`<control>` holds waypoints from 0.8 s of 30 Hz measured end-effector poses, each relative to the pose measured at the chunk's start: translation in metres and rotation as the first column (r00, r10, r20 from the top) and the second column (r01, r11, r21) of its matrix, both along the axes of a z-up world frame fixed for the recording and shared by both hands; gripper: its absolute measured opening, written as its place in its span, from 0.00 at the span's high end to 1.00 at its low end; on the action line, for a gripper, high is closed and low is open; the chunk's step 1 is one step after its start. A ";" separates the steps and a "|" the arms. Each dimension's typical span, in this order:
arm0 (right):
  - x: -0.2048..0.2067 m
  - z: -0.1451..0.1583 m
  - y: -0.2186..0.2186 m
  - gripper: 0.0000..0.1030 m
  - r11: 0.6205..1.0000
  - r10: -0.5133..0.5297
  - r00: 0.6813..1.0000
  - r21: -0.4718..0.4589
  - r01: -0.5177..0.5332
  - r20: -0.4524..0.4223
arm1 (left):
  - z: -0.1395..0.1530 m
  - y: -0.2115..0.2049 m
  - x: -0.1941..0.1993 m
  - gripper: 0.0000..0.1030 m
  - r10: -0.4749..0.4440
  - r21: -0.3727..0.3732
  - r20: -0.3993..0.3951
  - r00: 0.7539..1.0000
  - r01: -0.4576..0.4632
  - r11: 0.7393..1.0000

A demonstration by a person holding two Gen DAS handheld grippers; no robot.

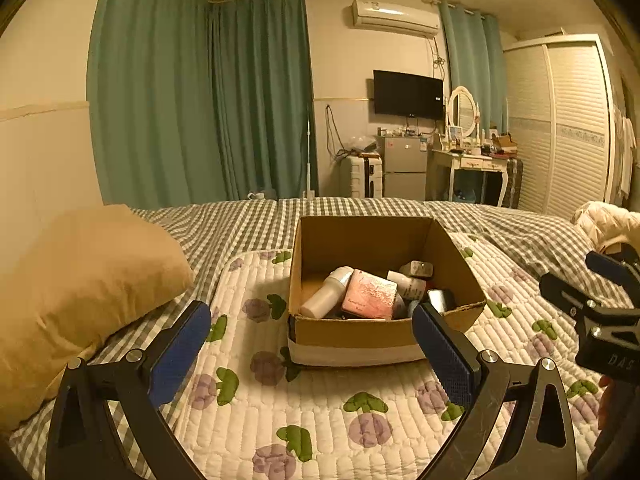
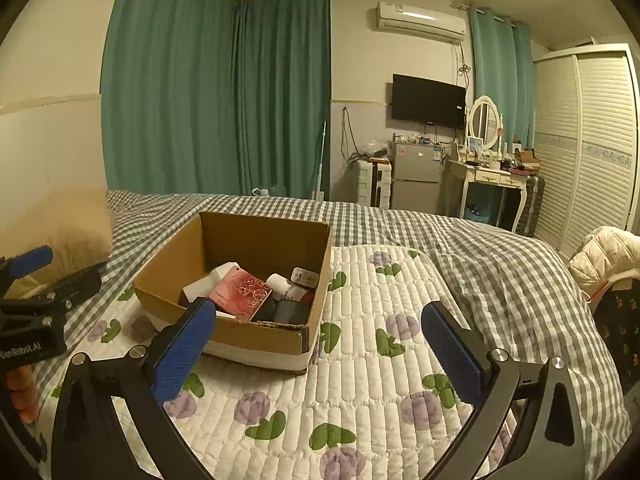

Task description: Organize rigid objects

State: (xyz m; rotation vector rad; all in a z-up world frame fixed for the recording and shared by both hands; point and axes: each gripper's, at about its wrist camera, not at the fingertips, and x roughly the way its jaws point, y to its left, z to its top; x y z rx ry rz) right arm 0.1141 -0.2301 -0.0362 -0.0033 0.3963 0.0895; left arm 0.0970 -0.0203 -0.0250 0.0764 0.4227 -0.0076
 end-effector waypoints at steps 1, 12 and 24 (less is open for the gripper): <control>0.000 0.000 -0.001 0.00 1.000 -0.002 1.000 0.002 0.002 0.001 | 0.000 0.000 0.000 0.00 0.001 0.003 -0.001 1.000 -0.001 1.000; 0.003 -0.004 -0.004 0.00 1.000 -0.009 1.000 0.017 0.009 -0.022 | 0.000 -0.003 -0.001 0.00 -0.014 -0.003 -0.008 1.000 0.014 1.000; 0.005 -0.007 -0.004 0.00 1.000 -0.017 1.000 0.011 0.017 -0.025 | -0.001 -0.003 -0.001 0.00 -0.015 0.008 -0.025 1.000 0.015 1.000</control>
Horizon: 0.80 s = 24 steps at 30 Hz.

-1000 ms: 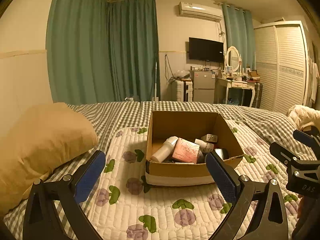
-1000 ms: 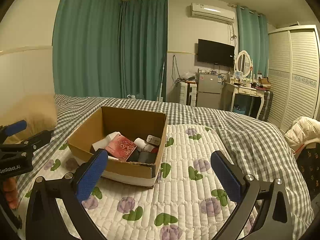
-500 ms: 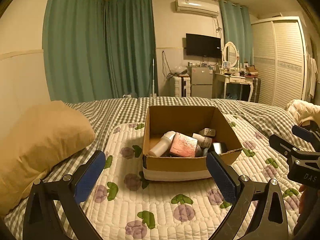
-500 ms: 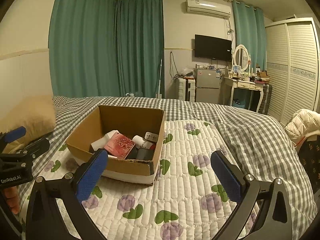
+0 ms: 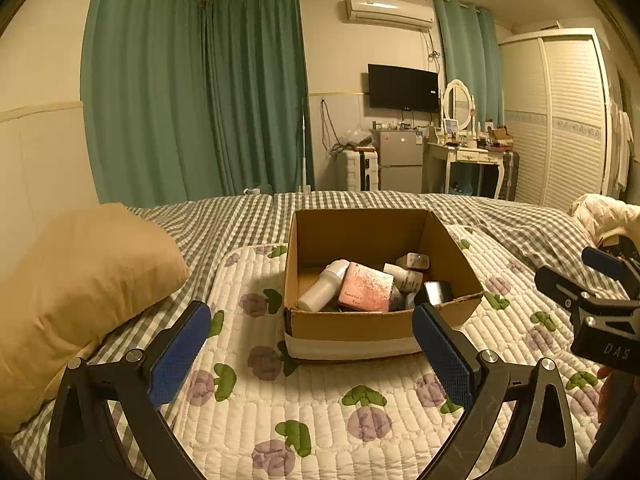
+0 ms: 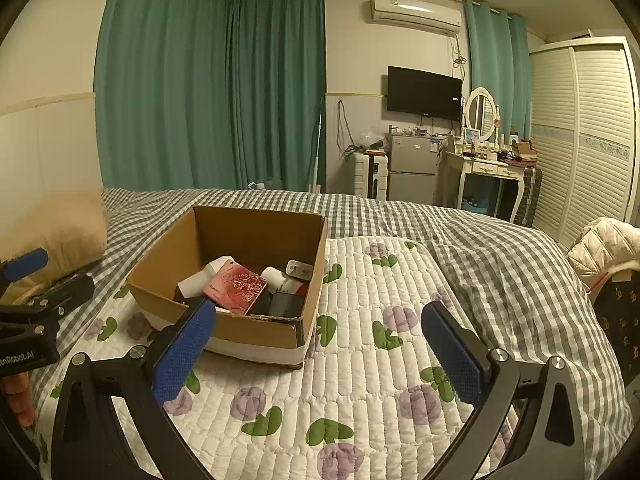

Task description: Organize rigid objects

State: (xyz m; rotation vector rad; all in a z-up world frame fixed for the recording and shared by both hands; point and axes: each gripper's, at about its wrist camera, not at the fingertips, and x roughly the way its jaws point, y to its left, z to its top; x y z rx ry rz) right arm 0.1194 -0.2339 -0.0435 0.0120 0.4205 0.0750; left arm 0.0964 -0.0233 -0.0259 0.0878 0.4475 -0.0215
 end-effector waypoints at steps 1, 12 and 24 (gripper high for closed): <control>0.000 0.000 0.000 0.00 1.000 -0.001 1.000 0.001 0.001 0.001 | 0.000 0.000 0.000 0.00 0.000 0.001 -0.003 1.000 0.000 1.000; 0.002 -0.003 0.000 0.00 1.000 0.000 1.000 0.000 0.000 -0.011 | -0.002 0.001 0.002 0.00 0.004 0.007 -0.004 1.000 -0.004 1.000; 0.002 -0.004 -0.001 0.00 1.000 0.001 1.000 0.003 -0.001 -0.016 | -0.006 0.001 0.003 0.00 0.004 -0.006 -0.026 1.000 -0.004 1.000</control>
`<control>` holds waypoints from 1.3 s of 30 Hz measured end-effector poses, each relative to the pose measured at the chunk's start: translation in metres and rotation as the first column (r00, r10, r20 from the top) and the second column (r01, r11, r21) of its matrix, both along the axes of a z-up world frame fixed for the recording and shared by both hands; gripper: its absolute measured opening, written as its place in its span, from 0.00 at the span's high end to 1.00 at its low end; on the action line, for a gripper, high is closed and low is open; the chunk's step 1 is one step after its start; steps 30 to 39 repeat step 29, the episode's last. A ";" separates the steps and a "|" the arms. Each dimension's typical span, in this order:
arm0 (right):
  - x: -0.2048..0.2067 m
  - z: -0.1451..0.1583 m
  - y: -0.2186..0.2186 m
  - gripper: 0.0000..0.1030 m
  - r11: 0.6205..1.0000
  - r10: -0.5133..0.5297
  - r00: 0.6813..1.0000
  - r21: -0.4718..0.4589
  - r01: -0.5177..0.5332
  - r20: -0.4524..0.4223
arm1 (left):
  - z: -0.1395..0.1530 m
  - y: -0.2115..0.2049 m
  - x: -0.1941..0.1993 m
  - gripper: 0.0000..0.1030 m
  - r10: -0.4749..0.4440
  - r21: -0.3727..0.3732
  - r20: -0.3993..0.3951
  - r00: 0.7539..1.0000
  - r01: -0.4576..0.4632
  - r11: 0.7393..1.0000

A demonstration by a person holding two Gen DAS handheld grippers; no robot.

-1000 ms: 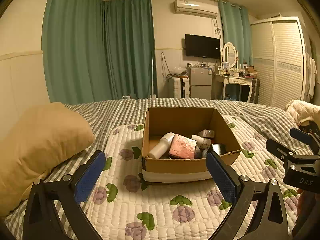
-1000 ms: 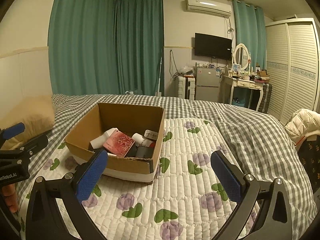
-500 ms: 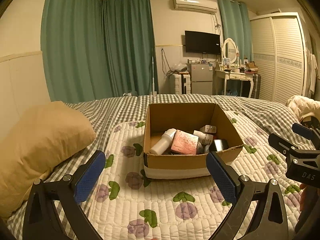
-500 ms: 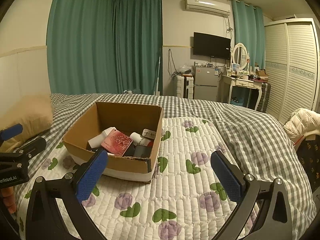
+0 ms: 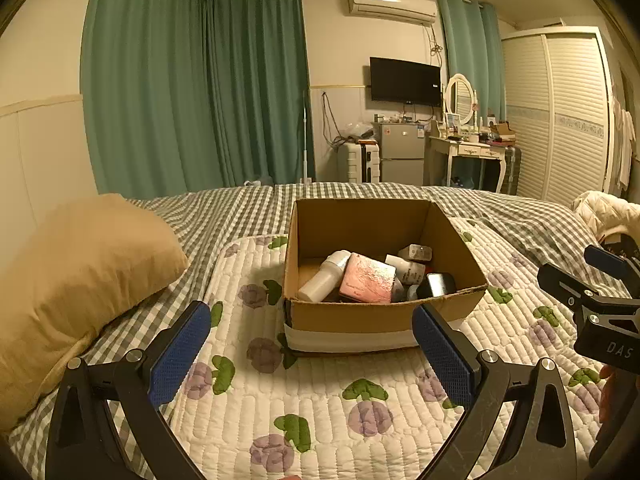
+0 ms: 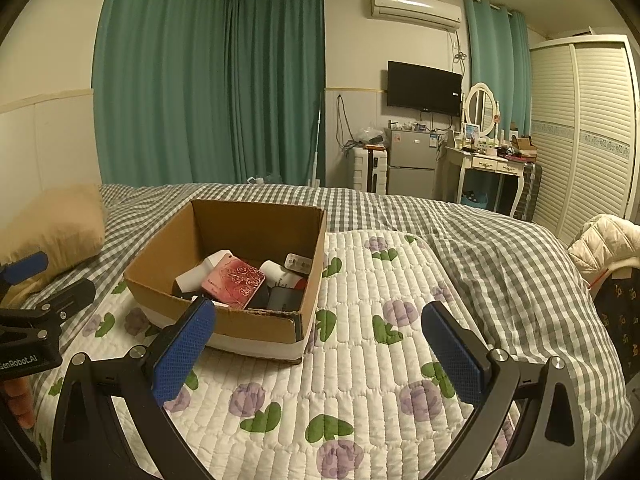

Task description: Organize rigid objects

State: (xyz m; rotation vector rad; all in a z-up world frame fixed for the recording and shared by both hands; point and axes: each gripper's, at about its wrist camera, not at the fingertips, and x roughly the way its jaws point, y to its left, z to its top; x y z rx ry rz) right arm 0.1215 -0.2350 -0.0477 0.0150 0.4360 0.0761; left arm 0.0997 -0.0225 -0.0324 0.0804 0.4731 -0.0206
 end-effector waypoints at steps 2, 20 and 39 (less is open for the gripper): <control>0.001 -0.001 0.000 0.00 1.000 -0.002 1.000 -0.002 0.002 -0.001 | 0.000 -0.001 -0.001 0.00 -0.003 -0.001 0.000 1.000 0.003 1.000; 0.004 -0.005 0.001 0.00 1.000 0.002 1.000 -0.003 -0.002 -0.017 | -0.002 -0.001 -0.002 0.00 -0.005 -0.007 -0.008 1.000 0.005 1.000; 0.006 -0.008 0.005 0.00 1.000 0.014 0.999 -0.005 -0.014 -0.031 | -0.003 0.001 -0.004 0.00 -0.016 -0.032 -0.013 1.000 0.016 0.999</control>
